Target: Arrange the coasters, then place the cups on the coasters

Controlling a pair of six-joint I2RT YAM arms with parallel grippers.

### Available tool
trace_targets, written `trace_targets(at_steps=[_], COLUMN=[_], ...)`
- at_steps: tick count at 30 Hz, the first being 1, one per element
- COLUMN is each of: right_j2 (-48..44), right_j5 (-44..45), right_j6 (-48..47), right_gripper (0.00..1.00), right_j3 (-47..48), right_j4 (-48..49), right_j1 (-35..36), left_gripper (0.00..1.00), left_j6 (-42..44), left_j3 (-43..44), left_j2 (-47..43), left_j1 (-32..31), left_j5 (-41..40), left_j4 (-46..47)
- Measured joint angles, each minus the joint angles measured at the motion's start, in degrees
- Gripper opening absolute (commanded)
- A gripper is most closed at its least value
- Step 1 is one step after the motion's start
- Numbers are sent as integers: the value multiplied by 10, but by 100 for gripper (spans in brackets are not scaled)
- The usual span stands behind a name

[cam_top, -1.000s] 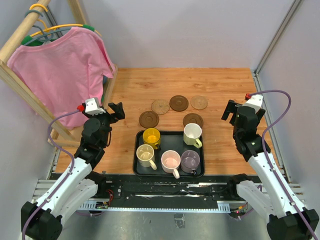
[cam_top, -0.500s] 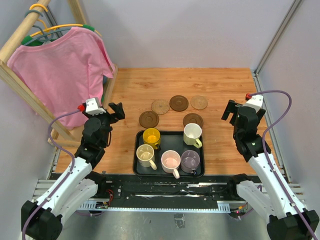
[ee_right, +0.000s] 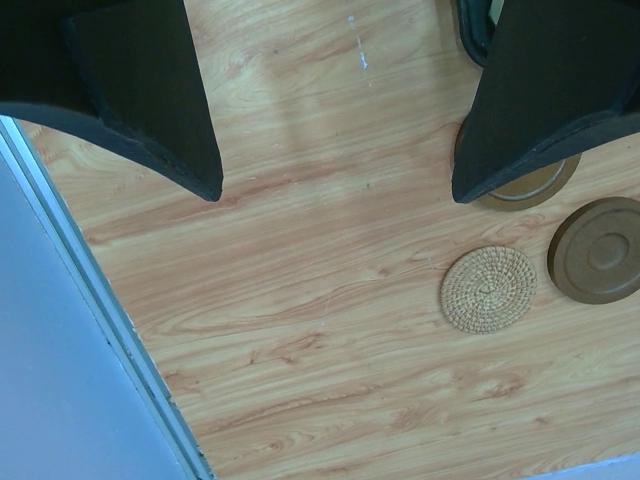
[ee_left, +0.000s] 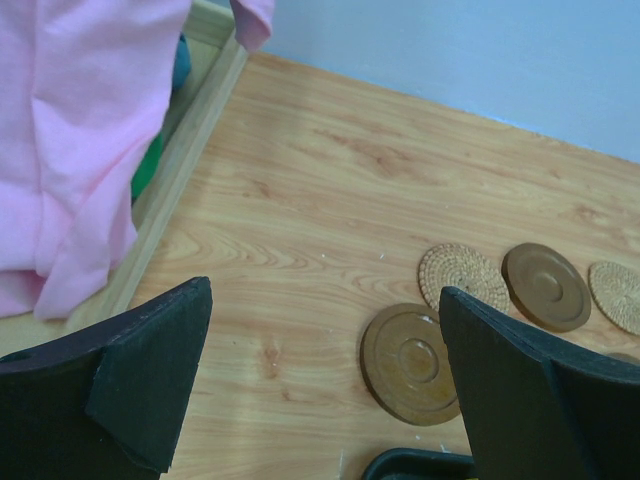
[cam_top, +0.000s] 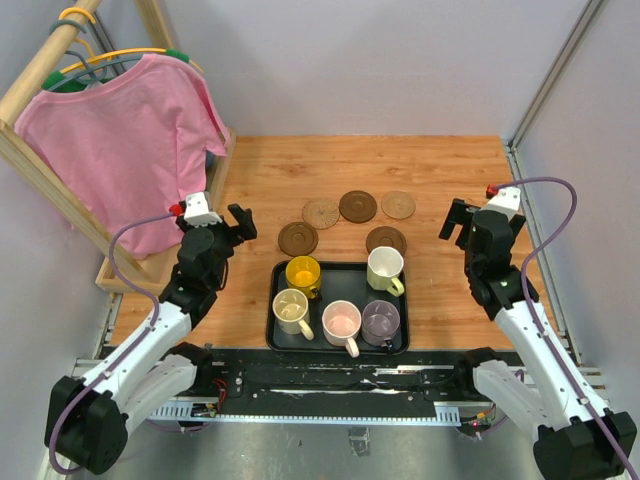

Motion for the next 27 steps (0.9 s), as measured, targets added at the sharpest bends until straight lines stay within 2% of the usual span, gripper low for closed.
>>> trace_targets(at_steps=[4, 8, 10, 11, 12, 13, 16, 18, 21, 27], right_j2=[33, 87, 112, 123, 137, 153, 183, 214, 256, 343], right_j5=[-20, -40, -51, -60, -70, -82, -99, -108, -126, -189], right_j6=[-6, -14, -18, -21, -24, -30, -41, -47, -51, -59], right_gripper=[84, 62, 46, 18, 5, 2, 1, 1, 1, 1], right_j3=[7, 38, 53, 60, 68, 77, 95, 116, 144, 209], right_j4=[13, 23, 30, 35, 39, 44, 50, 52, 54, 60], right_j1=[0, 0, 0, 0, 0, 0, 0, 0, 0, -2], left_gripper=[91, 81, 71, 65, 58, 50, 29, 22, 1, 1], left_j6=[-2, -5, -7, -8, -10, -11, -16, -17, -19, -19], left_j3=[1, 15, 26, 31, 37, 43, 57, 70, 89, 152], left_j2=[43, 98, 123, 134, 146, 157, 186, 207, 239, 329], left_j1=[0, 1, 1, 2, 2, 2, 3, 4, 6, 11], left_j5=[14, 36, 47, 53, 59, 65, 79, 88, 103, 149], left_j4=[21, 41, 50, 54, 59, 64, 81, 90, 101, 123])
